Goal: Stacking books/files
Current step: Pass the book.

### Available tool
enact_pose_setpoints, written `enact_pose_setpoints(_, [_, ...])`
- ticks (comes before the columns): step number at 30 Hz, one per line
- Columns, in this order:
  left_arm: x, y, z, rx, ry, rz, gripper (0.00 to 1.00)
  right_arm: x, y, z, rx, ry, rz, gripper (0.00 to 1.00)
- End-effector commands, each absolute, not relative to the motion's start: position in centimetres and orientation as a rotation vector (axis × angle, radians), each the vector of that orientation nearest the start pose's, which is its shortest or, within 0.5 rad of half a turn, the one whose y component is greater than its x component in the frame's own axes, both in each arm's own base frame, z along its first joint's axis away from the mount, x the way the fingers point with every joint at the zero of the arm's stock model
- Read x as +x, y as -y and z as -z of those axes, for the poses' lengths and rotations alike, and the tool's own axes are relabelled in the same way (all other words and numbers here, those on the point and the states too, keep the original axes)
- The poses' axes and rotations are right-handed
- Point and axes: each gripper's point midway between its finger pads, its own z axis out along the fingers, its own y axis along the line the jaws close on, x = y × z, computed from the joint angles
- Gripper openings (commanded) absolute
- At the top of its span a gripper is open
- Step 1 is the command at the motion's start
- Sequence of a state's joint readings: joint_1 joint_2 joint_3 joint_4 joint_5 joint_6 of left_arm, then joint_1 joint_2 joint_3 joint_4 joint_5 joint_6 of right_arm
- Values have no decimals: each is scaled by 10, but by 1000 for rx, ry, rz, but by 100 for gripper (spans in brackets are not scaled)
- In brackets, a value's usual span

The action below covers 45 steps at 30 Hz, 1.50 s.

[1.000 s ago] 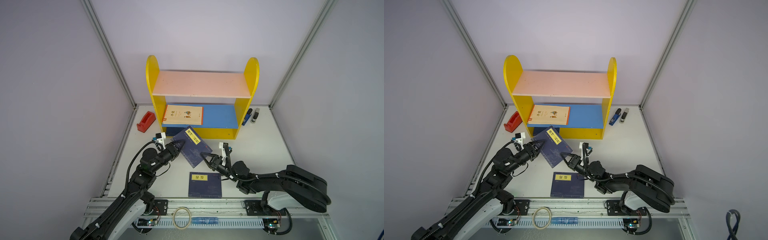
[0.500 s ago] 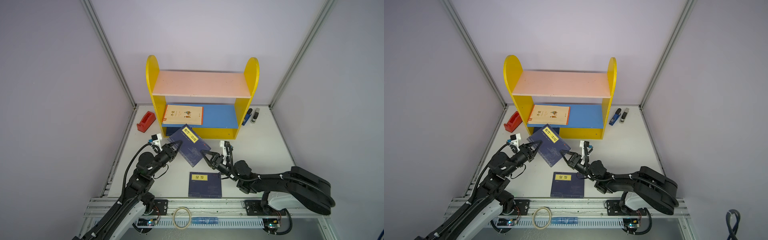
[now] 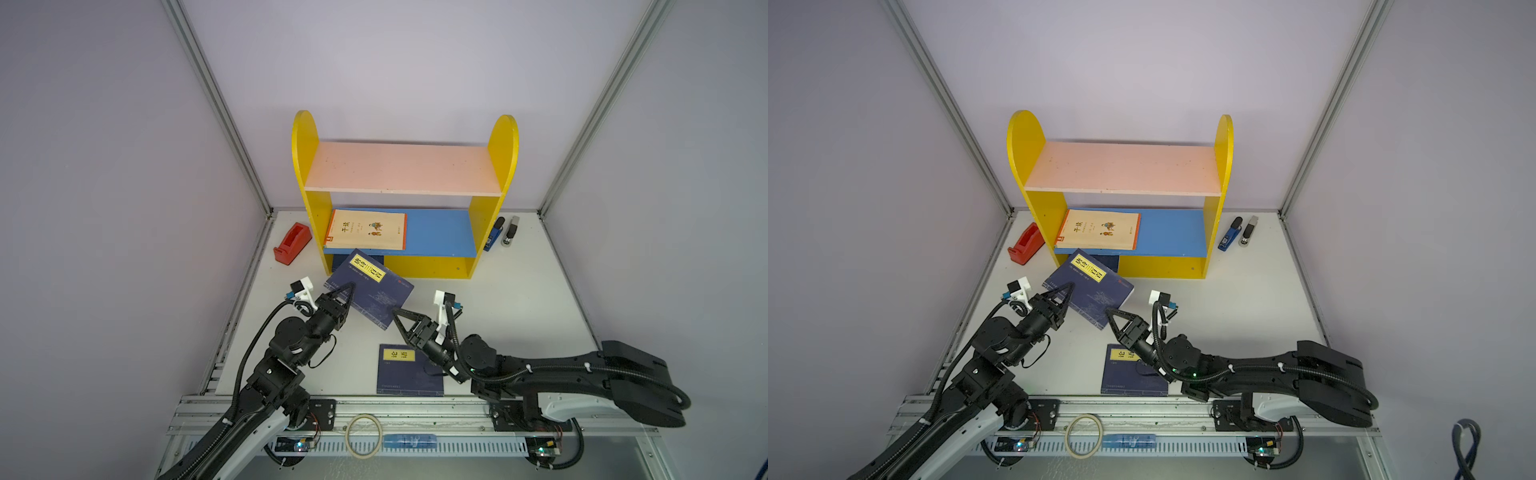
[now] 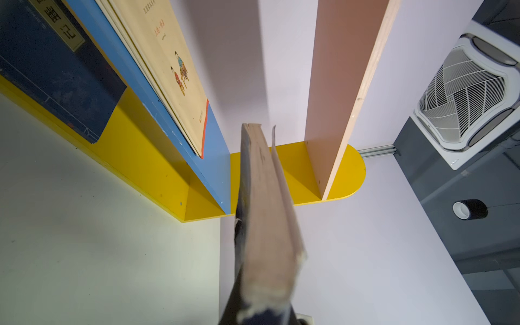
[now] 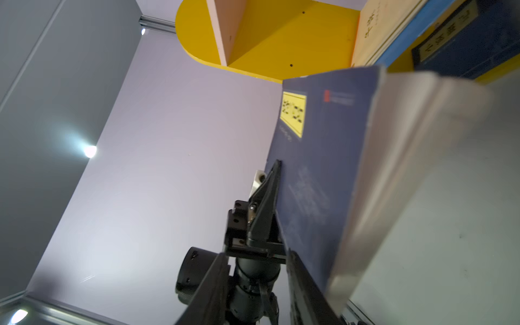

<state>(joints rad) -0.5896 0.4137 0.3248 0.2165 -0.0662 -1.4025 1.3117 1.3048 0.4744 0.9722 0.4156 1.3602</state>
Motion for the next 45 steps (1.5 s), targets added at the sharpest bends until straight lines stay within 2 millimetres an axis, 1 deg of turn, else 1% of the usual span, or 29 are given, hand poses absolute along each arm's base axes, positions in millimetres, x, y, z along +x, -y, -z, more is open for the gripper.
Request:
enact_pose_setpoints(1, [232,128,-296,-762,-1413,1518,0,175,-356,-248,615,-1660,-1810,39])
enact_pose_setpoints(4, [229,122,-294,-778,-1412,1486,0,174,-357,-249,619,-1625,-1824,39])
enact_pose_setpoints(9, [228,112,-278,-842,-1399,1457,0,172,-366,-247,626,-1652,-1816,40])
enact_pose_setpoints(12, [228,108,-275,-856,-1395,1441,0,169,-366,-249,634,-1639,-1816,41])
enact_pose_setpoints(16, [228,109,-276,-855,-1401,1433,0,167,-366,-246,686,-1657,-1794,43])
enact_pose_setpoints(23, [231,112,-270,-862,-1418,1434,0,162,-377,-248,692,-1671,-1805,44])
enact_pose_setpoints(24, [231,112,-270,-864,-1417,1436,0,161,-379,-248,694,-1664,-1814,46])
enact_pose_setpoints(26, [231,111,-270,-866,-1415,1435,0,160,-381,-252,697,-1650,-1834,55])
enact_pose_setpoints(27, [230,111,-270,-865,-1414,1436,0,159,-382,-255,696,-1643,-1846,57])
enact_pose_setpoints(28, [230,111,-271,-865,-1414,1437,0,159,-386,-249,689,-1659,-1832,58])
enact_pose_setpoints(34, [230,110,-269,-873,-1416,1434,0,158,-391,-249,701,-1641,-1853,58])
enact_pose_setpoints(36, [230,110,-267,-880,-1421,1432,0,159,-389,-249,712,-1627,-1856,57])
enact_pose_setpoints(40, [230,109,-265,-887,-1425,1431,0,160,-386,-250,723,-1614,-1859,53])
enact_pose_setpoints(43, [229,107,-265,-895,-1416,1427,0,157,-387,-246,715,-1633,-1852,51])
enact_pose_setpoints(45, [228,103,-266,-898,-1409,1410,0,154,-384,-243,726,-1632,-1838,51])
